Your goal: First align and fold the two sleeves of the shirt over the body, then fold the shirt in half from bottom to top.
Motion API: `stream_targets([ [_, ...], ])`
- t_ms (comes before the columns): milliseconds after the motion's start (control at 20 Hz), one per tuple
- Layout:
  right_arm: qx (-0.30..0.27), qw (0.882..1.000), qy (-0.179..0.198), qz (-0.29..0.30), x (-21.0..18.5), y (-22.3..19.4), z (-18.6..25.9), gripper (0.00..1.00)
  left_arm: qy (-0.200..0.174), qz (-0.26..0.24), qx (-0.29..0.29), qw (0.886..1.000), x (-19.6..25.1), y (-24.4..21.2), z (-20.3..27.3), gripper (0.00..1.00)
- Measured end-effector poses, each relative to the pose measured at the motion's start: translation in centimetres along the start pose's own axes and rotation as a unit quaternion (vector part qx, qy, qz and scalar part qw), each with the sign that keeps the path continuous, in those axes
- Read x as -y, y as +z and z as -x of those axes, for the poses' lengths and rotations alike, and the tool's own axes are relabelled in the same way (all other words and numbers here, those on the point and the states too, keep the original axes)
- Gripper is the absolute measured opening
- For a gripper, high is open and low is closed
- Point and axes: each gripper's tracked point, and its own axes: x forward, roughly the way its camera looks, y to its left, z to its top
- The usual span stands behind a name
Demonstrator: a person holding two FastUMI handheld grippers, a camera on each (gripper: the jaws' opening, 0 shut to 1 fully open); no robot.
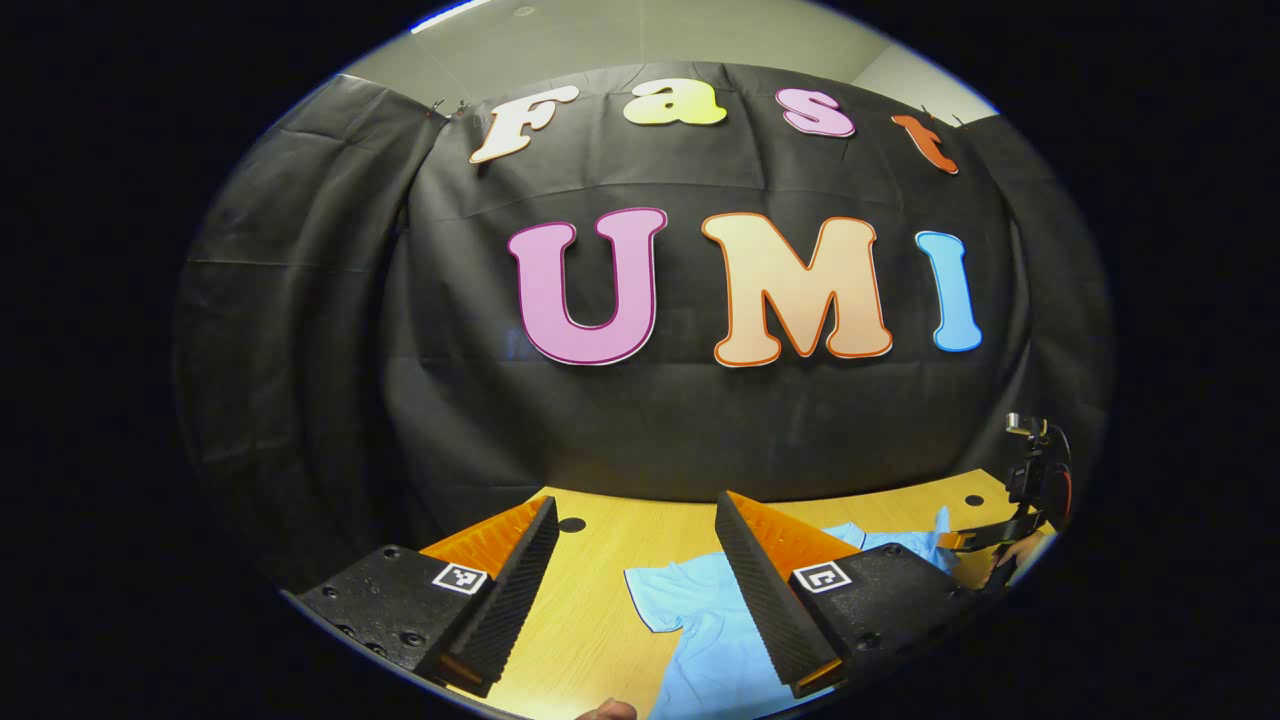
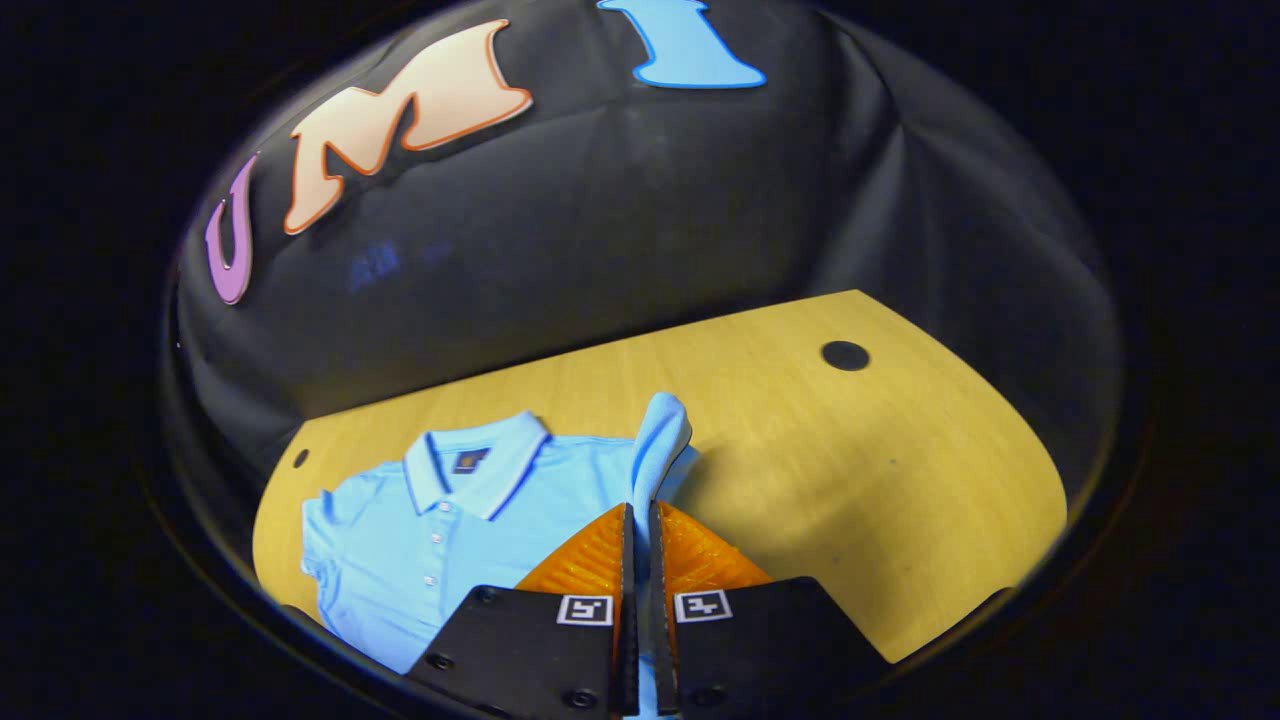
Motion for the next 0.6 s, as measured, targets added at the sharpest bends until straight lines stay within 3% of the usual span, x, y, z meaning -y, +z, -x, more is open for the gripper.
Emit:
stream_targets([
  [200, -0.028, 0.999, 0.031, 0.013, -4.6, -3.1, -1.1, 0.08, 0.001, 0.004, -0.014, 1.000, -0.2, -1.0, -0.3, 0.95],
  [500, -0.083, 0.996, 0.043, 0.008, -6.8, -7.1, -1.6, 0.05, 0.001, 0.005, -0.028, 1.000, -0.7, -2.5, -1.7, 0.95],
  [600, -0.071, 0.996, 0.048, 0.013, -7.1, -6.3, -0.6, 0.36, 0.002, 0.004, -0.033, 0.999, -0.8, -3.1, -2.3, 0.95],
])
